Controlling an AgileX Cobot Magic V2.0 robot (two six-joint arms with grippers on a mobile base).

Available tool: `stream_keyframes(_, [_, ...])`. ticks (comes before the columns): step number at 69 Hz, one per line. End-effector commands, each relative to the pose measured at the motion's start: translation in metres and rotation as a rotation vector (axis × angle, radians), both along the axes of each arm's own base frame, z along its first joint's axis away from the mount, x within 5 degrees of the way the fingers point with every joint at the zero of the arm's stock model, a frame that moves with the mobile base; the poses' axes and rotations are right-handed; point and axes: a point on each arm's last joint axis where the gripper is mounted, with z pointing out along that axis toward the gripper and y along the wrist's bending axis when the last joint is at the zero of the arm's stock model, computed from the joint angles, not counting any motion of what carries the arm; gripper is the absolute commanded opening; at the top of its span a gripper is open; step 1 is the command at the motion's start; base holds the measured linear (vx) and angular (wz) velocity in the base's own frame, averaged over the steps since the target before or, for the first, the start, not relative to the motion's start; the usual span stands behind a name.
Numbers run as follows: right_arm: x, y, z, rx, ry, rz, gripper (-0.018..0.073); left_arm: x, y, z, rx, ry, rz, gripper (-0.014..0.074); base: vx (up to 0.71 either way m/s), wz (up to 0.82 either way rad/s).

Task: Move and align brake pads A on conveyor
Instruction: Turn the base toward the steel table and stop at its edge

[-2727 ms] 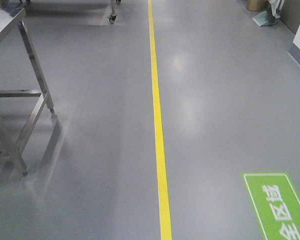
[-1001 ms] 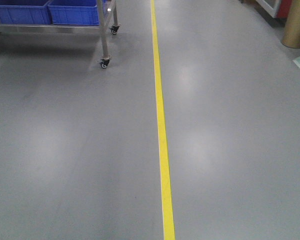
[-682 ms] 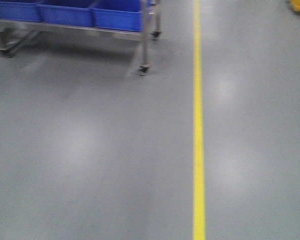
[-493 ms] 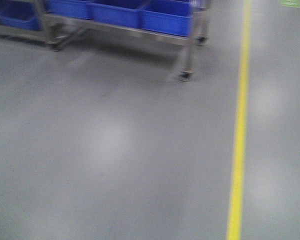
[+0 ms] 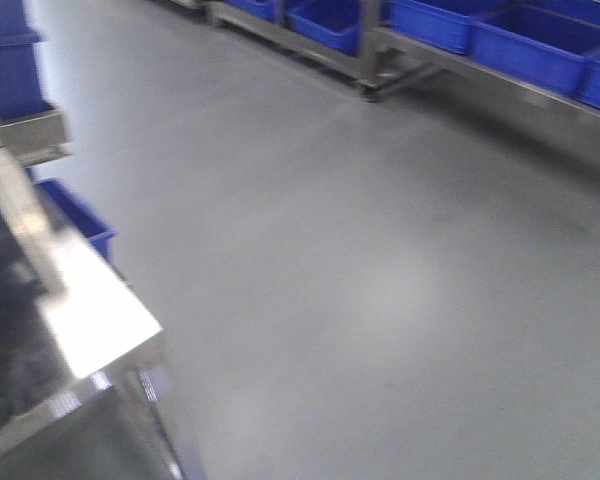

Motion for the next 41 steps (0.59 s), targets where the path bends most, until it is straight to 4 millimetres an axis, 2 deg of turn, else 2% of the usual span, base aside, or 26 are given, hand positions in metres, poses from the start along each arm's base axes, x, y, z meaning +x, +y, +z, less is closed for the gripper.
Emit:
stream_keyframes(1, [0.0015,-0.0009,0.0136,0.007,-0.082,-0.012,0.0484,0.0021,-0.0001,0.0135,-0.014,-0.082,0.0,0.0433,0.19,0.92])
stream_keyframes(41, [0.0014,-0.0008,0.0136,0.008,-0.082,-0.012,0.0484,0.0021,-0.0001,0.0135,-0.014,-0.082,0.0,0.0433,0.13,0.8])
